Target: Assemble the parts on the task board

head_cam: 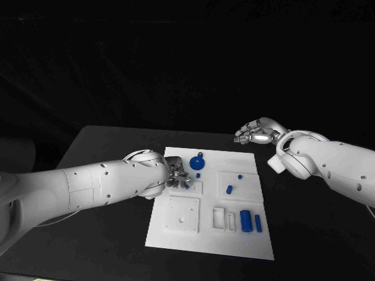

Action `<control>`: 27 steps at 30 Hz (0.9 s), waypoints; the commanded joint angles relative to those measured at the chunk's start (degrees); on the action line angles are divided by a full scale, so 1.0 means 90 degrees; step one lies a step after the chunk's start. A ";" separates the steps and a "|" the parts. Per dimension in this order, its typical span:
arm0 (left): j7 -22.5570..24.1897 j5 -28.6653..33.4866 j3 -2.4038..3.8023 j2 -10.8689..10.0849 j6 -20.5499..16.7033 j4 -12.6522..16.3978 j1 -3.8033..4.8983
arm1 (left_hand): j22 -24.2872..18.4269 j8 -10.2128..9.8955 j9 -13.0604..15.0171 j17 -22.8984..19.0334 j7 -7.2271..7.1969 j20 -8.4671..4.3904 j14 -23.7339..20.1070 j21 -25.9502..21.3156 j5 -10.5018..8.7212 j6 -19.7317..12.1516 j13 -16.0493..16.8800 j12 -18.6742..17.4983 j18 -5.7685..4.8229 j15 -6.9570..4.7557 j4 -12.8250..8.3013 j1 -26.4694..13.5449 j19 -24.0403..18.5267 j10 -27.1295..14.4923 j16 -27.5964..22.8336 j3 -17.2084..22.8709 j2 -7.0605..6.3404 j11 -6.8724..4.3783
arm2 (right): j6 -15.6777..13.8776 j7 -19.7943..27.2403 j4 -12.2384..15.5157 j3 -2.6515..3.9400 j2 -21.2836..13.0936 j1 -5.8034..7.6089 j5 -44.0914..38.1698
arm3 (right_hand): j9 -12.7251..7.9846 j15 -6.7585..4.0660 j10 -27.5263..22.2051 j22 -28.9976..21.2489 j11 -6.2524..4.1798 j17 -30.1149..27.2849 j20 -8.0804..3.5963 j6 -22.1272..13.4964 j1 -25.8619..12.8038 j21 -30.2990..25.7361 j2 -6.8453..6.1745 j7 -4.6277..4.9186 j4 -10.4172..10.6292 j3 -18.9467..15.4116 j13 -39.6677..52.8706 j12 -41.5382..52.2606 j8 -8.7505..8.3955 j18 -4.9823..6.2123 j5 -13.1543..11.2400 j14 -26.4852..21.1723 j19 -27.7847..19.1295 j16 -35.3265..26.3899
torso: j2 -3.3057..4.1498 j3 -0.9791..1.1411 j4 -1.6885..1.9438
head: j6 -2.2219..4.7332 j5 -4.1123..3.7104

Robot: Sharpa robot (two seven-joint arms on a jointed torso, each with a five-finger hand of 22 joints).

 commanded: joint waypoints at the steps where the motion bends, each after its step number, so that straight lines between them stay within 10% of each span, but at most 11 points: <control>1: -0.0037 0.0022 -0.0019 -0.0003 0.0058 -0.0025 -0.0025 | 0.0012 -0.0040 -0.0034 0.0001 0.0028 -0.0601 -0.0059 -0.0040 0.0019 0.0039 0.0009 -0.0039 -0.0098 -0.0006 -0.0014 0.0230 -0.0043 -0.0053 -0.0006 0.0045 0.0149 -0.0018 | 0.0091 0.0045 0.0011 0.0001 -0.0004 0.0002 -0.0010 | -0.0010 0.0005 0.0036 0.0006 0.0009 -0.0011 -0.0013 -0.0048 0.0048 -0.0044 -0.0026 0.0071 0.0028 0.0002 -0.0007 -0.0025 0.0031 -0.0123 0.0037 -0.0041 -0.0037 0.0026 | -0.0001 -0.0001 0.0001 | 0.0003 0.0002; 27: -0.0005 0.0115 -0.0020 -0.0003 -0.0066 -0.0037 -0.0025 | 0.0025 -0.0404 -0.0286 -0.0124 0.0167 -0.0518 -0.0277 -0.0183 0.0017 -0.0211 -0.0057 -0.0287 -0.0098 0.0043 0.0079 0.0162 -0.0102 -0.0322 -0.0263 -0.0068 -0.0170 0.0101 | 0.0080 0.0047 0.0019 0.0001 -0.0017 0.0002 -0.0009 | -0.0017 0.0012 0.0033 0.0021 0.0014 -0.0024 -0.0012 -0.0059 0.0040 -0.0065 -0.0034 0.0086 0.0032 -0.0008 -0.0008 -0.0044 0.0031 -0.0127 0.0050 -0.0051 -0.0041 0.0028 | -0.0002 -0.0001 0.0000 | 0.0010 0.0003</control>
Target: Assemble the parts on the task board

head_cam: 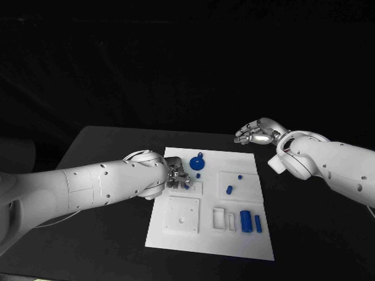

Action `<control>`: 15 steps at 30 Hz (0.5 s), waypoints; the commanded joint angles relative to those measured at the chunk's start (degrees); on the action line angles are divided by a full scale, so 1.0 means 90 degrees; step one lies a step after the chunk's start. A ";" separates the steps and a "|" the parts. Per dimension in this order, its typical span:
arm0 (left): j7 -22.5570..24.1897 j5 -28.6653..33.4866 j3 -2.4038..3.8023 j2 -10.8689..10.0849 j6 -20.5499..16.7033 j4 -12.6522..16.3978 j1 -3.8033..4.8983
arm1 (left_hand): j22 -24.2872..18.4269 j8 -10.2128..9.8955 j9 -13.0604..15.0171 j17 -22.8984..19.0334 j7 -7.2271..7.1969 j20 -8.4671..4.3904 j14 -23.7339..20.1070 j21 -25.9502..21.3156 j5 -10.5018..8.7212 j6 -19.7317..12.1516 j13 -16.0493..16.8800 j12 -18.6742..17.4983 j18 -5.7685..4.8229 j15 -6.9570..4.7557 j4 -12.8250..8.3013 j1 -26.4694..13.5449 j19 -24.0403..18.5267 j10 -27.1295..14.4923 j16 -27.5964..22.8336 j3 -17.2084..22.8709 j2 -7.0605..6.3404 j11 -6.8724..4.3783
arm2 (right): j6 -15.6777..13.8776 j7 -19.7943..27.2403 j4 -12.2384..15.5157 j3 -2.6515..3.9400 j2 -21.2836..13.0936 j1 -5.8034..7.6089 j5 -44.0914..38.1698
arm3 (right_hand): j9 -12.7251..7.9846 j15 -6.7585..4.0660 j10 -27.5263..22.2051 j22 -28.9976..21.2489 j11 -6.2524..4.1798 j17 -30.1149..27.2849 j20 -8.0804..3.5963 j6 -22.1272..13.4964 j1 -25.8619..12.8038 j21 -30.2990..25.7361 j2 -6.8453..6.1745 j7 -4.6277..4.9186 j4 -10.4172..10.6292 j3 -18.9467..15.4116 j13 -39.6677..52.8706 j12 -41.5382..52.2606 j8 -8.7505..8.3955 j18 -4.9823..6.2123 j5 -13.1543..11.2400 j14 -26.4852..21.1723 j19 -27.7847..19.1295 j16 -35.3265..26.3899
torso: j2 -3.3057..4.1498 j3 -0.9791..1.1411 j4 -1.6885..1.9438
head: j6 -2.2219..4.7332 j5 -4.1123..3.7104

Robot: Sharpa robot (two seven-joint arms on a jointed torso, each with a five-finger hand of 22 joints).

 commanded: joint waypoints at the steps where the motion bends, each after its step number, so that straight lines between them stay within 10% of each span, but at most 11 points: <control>1: -0.0032 0.0017 -0.0016 0.0006 -0.0044 -0.0027 -0.0022 | -0.0013 -0.0046 -0.0022 -0.0021 0.0004 -0.0534 -0.0067 -0.0048 0.0025 -0.0077 -0.0014 -0.0055 -0.0098 0.0017 0.0020 -0.0022 -0.0036 -0.0065 -0.0054 -0.0040 -0.0054 0.0010 | 0.0076 0.0049 0.0011 0.0001 -0.0002 0.0002 -0.0009 | -0.0012 0.0013 0.0032 0.0008 0.0014 -0.0009 -0.0012 -0.0043 0.0040 -0.0041 -0.0035 0.0070 0.0032 -0.0008 -0.0008 -0.0045 0.0031 -0.0128 0.0026 -0.0053 -0.0041 0.0028 | -0.0002 -0.0002 0.0000 | 0.0002 0.0002; 15: -0.0037 0.0018 -0.0016 0.0020 0.0088 -0.0013 -0.0022 | -0.0001 -0.0428 -0.0381 0.0015 0.0163 -0.0455 -0.0129 -0.0171 0.0030 -0.0593 -0.0018 -0.0077 -0.0098 0.0037 0.0097 -0.0091 -0.0106 -0.0156 -0.0025 -0.0013 -0.0221 0.0134 | 0.0079 0.0053 0.0025 0.0001 -0.0003 0.0002 -0.0005 | -0.0019 0.0021 0.0027 0.0019 0.0020 -0.0020 -0.0012 -0.0058 0.0039 -0.0059 -0.0040 0.0089 0.0034 -0.0012 -0.0009 -0.0062 0.0027 -0.0132 0.0033 -0.0067 -0.0048 0.0027 | -0.0002 -0.0005 0.0002 | -0.0001 -0.0005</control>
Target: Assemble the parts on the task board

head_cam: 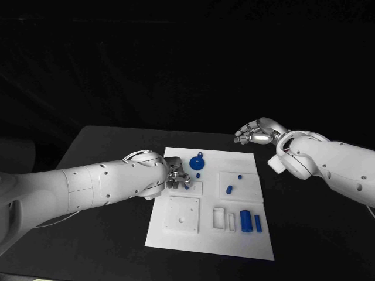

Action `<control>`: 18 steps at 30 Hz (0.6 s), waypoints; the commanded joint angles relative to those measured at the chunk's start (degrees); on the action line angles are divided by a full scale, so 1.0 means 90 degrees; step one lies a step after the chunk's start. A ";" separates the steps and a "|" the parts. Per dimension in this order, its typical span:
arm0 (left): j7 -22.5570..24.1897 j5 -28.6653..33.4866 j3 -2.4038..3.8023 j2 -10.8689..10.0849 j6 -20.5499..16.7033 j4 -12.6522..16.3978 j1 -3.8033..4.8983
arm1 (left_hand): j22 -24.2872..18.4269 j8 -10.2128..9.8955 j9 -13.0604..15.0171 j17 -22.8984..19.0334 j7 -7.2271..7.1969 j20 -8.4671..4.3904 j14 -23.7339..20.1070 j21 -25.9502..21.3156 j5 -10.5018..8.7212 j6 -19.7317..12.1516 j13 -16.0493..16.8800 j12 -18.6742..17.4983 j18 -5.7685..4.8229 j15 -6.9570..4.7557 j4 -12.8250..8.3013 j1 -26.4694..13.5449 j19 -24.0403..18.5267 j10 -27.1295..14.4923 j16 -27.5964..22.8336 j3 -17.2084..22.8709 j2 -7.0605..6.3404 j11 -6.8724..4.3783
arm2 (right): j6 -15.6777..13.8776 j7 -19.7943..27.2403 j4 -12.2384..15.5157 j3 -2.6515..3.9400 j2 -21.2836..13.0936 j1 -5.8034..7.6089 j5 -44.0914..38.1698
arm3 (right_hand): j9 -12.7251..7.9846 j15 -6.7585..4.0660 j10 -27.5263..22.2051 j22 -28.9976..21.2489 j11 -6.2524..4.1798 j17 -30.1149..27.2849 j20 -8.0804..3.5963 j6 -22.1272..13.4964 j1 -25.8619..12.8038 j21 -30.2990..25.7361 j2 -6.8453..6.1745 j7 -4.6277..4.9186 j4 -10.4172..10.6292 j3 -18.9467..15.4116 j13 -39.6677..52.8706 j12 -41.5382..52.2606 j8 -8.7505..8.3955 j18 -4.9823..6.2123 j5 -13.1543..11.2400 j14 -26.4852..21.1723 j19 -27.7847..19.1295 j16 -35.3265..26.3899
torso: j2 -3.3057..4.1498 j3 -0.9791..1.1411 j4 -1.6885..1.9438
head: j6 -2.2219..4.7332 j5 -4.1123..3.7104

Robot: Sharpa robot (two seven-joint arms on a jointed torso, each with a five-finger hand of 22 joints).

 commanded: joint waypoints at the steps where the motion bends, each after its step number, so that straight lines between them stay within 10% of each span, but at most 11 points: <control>1: -0.0022 0.0007 -0.0010 0.0019 0.0073 -0.0006 -0.0018 | 0.0016 -0.0009 -0.0035 0.0014 0.0016 -0.0489 -0.0010 -0.0046 0.0020 0.0033 -0.0003 0.0048 -0.0097 -0.0022 0.0036 0.0022 -0.0028 0.0014 0.0026 -0.0004 -0.0060 0.0009 | 0.0078 0.0051 0.0012 0.0001 -0.0001 0.0002 -0.0005 | -0.0007 -0.0005 0.0026 0.0010 0.0020 -0.0012 -0.0012 -0.0059 0.0039 -0.0035 -0.0040 0.0090 0.0035 -0.0012 -0.0009 -0.0037 0.0027 -0.0131 0.0033 -0.0041 -0.0048 0.0027 | -0.0001 -0.0002 0.0001 | 0.0004 -0.0002; 11: -0.0004 0.0029 -0.0010 0.0027 0.0136 -0.0003 -0.0017 | 0.0034 -0.0014 -0.0153 0.0033 0.0015 -0.0489 -0.0027 -0.0061 0.0030 0.0056 -0.0010 0.0082 -0.0097 -0.0033 0.0041 0.0052 -0.0024 0.0002 0.0058 0.0026 0.0022 0.0006 | 0.0089 0.0056 0.0015 0.0001 -0.0002 0.0002 -0.0002 | -0.0010 -0.0003 0.0026 0.0016 0.0021 -0.0017 -0.0011 -0.0064 0.0038 -0.0043 -0.0041 0.0099 0.0037 -0.0013 -0.0009 -0.0044 0.0026 -0.0133 0.0036 -0.0046 -0.0050 0.0028 | 0.0003 0.0001 0.0001 | -0.0005 -0.0003; 18: 0.0033 0.0116 -0.0009 0.0033 0.0144 -0.0002 -0.0017 | 0.0064 0.0018 -0.0294 0.0046 -0.0010 -0.0483 -0.0040 -0.0089 0.0053 0.0164 -0.0032 0.0125 -0.0097 -0.0039 -0.0085 0.0154 -0.0033 -0.0010 0.0084 0.0125 0.0368 -0.0017 | 0.0091 0.0059 0.0013 0.0001 -0.0002 0.0002 -0.0001 | -0.0011 -0.0002 0.0027 0.0020 0.0022 -0.0019 -0.0011 -0.0066 0.0036 -0.0047 -0.0040 0.0103 0.0039 -0.0014 -0.0008 -0.0047 0.0027 -0.0134 0.0038 -0.0048 -0.0051 0.0029 | 0.0001 0.0000 -0.0001 | 0.0004 -0.0003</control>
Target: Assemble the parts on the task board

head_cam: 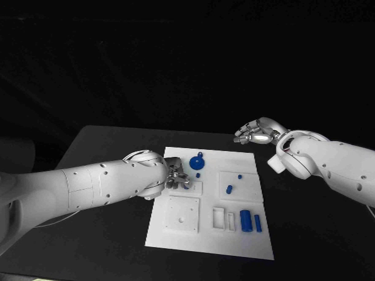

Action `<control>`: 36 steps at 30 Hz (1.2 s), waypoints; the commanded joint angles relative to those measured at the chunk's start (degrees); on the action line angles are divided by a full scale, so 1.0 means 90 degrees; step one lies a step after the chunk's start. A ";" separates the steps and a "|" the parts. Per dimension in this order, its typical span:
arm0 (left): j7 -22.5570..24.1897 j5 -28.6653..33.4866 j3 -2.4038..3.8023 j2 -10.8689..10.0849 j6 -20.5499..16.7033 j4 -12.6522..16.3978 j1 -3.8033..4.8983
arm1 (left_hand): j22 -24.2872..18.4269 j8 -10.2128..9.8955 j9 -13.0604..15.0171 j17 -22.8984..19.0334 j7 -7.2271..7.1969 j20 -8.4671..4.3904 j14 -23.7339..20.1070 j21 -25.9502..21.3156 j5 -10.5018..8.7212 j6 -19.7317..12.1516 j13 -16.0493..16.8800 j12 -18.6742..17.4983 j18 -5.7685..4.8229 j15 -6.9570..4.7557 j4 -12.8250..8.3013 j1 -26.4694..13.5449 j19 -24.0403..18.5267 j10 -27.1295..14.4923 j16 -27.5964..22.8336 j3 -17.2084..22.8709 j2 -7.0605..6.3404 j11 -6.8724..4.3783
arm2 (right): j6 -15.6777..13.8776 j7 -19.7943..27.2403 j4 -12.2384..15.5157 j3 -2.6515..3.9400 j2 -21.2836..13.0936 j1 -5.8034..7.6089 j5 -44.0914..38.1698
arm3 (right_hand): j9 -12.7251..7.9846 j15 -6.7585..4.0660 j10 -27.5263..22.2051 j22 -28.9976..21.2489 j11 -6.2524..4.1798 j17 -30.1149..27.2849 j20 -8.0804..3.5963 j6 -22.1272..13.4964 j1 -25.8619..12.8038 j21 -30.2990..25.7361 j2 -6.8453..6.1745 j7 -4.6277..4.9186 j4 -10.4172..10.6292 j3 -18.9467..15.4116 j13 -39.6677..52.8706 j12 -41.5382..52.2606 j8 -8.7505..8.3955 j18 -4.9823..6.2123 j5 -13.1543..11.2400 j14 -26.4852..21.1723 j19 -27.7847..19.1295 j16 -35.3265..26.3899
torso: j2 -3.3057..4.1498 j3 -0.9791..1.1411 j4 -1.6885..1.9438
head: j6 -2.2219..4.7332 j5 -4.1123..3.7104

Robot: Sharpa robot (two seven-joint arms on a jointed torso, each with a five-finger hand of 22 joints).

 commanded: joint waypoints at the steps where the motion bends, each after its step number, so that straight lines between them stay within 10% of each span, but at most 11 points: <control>1: 0.0050 0.0112 -0.0005 0.0031 0.0079 0.0001 -0.0015 | 0.0052 0.0041 -0.0049 0.0008 -0.0007 -0.0481 -0.0006 -0.0045 0.0055 0.0073 -0.0015 0.0045 -0.0098 -0.0031 -0.0061 0.0095 -0.0035 -0.0012 0.0035 0.0064 0.0279 -0.0019 | 0.0085 0.0057 0.0008 0.0001 -0.0001 0.0002 -0.0001 | -0.0007 -0.0002 0.0027 0.0006 0.0022 -0.0006 -0.0011 -0.0043 0.0036 -0.0024 -0.0040 0.0126 0.0040 -0.0014 -0.0008 -0.0023 0.0027 -0.0037 0.0039 -0.0048 -0.0051 0.0029 | 0.0001 0.0002 -0.0001 | 0.0011 0.0001; 15: 0.0105 0.0222 0.0000 0.0055 0.0082 -0.0015 -0.0015 | 0.0099 0.0061 -0.0170 0.0016 -0.0013 -0.0468 -0.0024 -0.0060 0.0262 0.0144 -0.0041 0.0085 -0.0098 -0.0026 -0.0111 0.0187 -0.0065 -0.0029 0.0056 0.0184 0.0578 -0.0023 | 0.0089 0.0068 0.0004 0.0001 0.0000 0.0001 -0.0001 | -0.0008 -0.0002 0.0028 0.0010 0.0023 -0.0009 -0.0012 -0.0044 0.0037 -0.0029 -0.0039 0.0129 0.0040 -0.0015 -0.0008 -0.0026 0.0028 -0.0038 0.0042 -0.0050 -0.0051 0.0030 | 0.0002 0.0002 -0.0003 | 0.0016 -0.0006; 30: 0.0139 0.0232 0.0010 0.0083 0.0038 0.0001 -0.0013 | 0.0141 0.0261 -0.0302 0.0043 -0.0130 -0.0509 0.0062 0.0085 0.1449 0.0522 -0.0099 0.0230 -0.0098 -0.0056 -0.0118 -0.0076 -0.0038 0.0051 0.0160 0.0290 0.0624 -0.0132 | 0.0096 0.0066 -0.0006 0.0001 0.0000 0.0001 -0.0001 | -0.0011 -0.0002 0.0031 0.0021 0.0022 -0.0016 -0.0013 -0.0047 0.0050 -0.0041 -0.0039 0.0132 0.0034 -0.0011 -0.0007 -0.0034 0.0030 -0.0038 0.0069 -0.0055 -0.0051 0.0034 | -0.0001 0.0002 -0.0003 | 0.0022 -0.0022; 36: 0.0113 0.0223 0.0031 0.0045 0.0088 0.0062 -0.0001 | 0.0139 0.0290 -0.0318 0.0042 -0.0150 -0.0533 0.0097 0.0117 0.1581 0.0559 -0.0117 0.0250 -0.0098 -0.0066 -0.0122 -0.0064 -0.0022 0.0082 0.0175 0.0327 0.0591 -0.0152 | 0.0104 0.0065 -0.0008 0.0001 0.0003 0.0001 0.0000 | -0.0014 -0.0001 0.0033 0.0029 0.0023 -0.0021 -0.0013 -0.0050 0.0052 -0.0050 -0.0040 0.0134 0.0033 -0.0011 -0.0006 -0.0040 0.0032 -0.0040 0.0094 -0.0057 -0.0050 0.0037 | -0.0005 0.0006 0.0008 | 0.0026 -0.0025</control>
